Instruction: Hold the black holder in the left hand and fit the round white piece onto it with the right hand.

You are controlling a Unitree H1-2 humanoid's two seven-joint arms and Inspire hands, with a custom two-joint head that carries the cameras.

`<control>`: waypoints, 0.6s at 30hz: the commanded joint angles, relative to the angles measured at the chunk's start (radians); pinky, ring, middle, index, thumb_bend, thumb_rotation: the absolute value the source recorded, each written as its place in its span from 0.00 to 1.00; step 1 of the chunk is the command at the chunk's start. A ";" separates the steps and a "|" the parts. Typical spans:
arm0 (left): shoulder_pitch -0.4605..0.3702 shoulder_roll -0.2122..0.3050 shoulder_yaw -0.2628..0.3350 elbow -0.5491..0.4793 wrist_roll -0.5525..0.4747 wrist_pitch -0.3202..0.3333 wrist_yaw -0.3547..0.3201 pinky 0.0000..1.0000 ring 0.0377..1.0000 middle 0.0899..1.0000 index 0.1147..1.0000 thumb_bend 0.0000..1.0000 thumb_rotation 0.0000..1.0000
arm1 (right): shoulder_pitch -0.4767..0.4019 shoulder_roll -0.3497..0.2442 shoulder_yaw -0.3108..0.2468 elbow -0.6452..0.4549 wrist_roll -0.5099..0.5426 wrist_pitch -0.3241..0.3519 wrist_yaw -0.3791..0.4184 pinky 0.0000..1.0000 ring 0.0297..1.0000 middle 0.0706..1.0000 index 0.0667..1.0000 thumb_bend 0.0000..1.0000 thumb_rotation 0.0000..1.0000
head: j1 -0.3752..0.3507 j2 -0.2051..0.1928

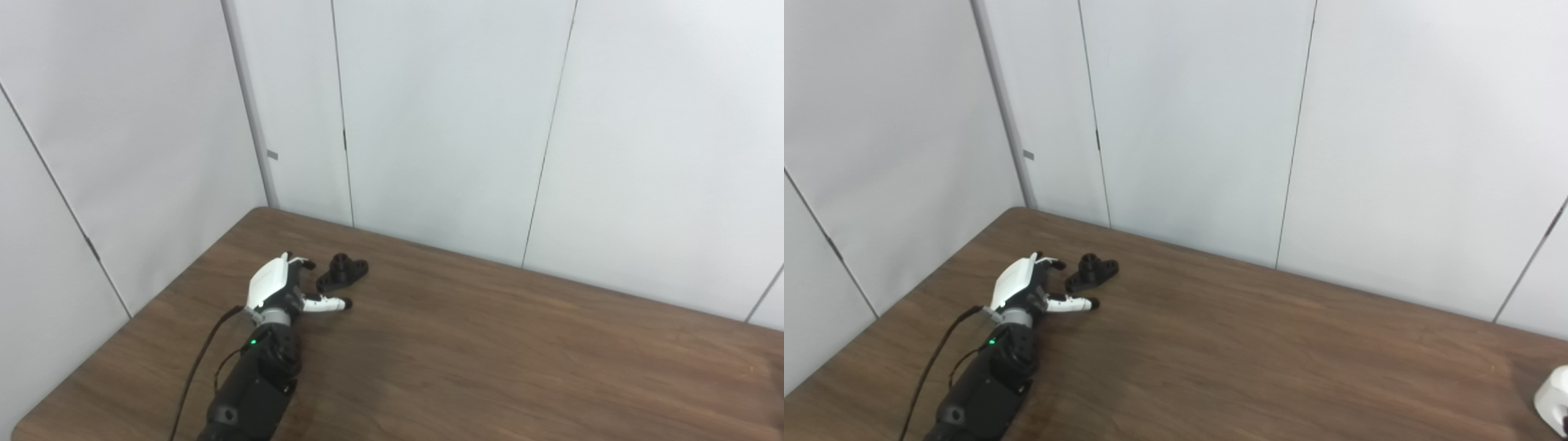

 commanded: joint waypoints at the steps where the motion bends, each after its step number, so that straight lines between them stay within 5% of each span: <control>1: -0.040 0.011 -0.002 0.005 0.010 0.000 0.030 1.00 1.00 1.00 0.75 0.99 0.22 | 0.047 0.013 0.007 0.061 0.012 -0.030 0.002 0.98 1.00 1.00 1.00 0.99 0.70 | 0.002 0.000; 14: -0.062 0.004 -0.022 0.094 -0.032 -0.036 0.063 1.00 1.00 1.00 0.74 0.98 0.25 | 0.063 0.017 0.004 0.033 -0.005 -0.023 -0.005 0.96 0.99 1.00 1.00 0.96 0.71 | -0.013 -0.001; 18: -0.067 0.004 -0.038 0.112 -0.030 -0.044 0.076 1.00 1.00 1.00 0.67 0.93 0.21 | 0.066 0.018 0.004 0.025 -0.013 -0.019 -0.009 0.96 0.99 1.00 1.00 0.96 0.71 | -0.015 0.000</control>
